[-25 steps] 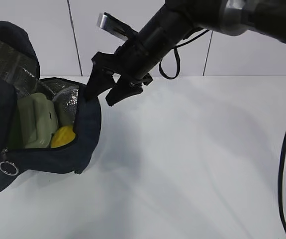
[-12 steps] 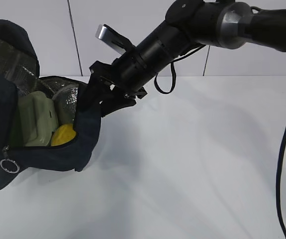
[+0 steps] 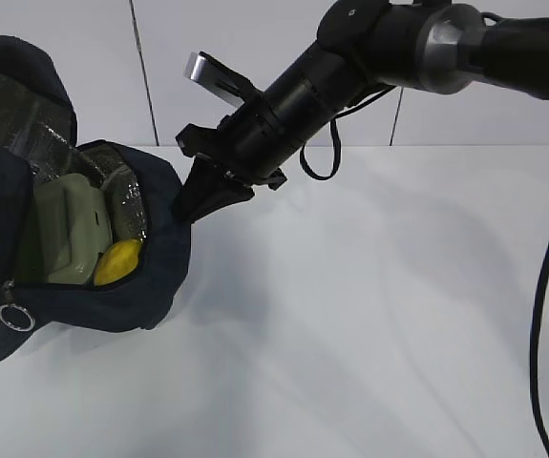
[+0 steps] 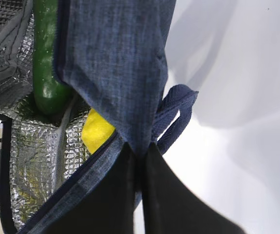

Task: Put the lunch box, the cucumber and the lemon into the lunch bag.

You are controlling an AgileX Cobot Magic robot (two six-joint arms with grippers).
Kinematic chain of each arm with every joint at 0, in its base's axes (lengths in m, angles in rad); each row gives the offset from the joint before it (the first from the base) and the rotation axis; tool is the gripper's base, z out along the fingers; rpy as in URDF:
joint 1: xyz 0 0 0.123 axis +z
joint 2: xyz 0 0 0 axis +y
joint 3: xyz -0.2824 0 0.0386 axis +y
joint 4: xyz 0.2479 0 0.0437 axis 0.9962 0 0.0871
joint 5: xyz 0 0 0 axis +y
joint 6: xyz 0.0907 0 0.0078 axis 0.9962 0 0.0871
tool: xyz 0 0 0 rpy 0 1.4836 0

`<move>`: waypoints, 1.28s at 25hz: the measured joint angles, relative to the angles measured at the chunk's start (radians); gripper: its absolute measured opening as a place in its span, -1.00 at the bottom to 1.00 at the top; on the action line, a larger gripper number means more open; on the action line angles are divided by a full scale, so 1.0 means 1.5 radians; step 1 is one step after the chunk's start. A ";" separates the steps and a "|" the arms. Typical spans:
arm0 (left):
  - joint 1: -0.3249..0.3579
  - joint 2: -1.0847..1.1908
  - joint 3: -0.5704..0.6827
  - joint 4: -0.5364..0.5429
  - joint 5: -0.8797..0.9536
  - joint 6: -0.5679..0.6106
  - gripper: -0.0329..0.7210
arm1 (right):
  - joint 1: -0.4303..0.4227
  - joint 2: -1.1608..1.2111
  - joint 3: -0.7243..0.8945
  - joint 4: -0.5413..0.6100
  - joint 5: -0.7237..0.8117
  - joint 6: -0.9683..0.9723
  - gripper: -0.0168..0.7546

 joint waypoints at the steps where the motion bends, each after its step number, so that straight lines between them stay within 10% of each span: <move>1: 0.000 0.000 0.000 0.000 0.000 0.000 -0.93 | 0.000 0.000 0.000 -0.002 0.000 -0.001 -0.94; 19: -0.005 -0.001 0.000 0.019 0.034 0.001 -0.93 | 0.000 -0.024 -0.120 0.130 0.008 -0.004 -0.94; 25: -0.074 0.007 -0.003 0.018 0.034 0.001 -0.93 | 0.000 -0.026 -0.125 0.145 0.010 -0.004 -0.94; 32: -0.126 0.034 -0.003 0.039 0.034 0.001 -0.93 | -0.005 -0.064 -0.125 -0.010 0.021 0.038 -0.94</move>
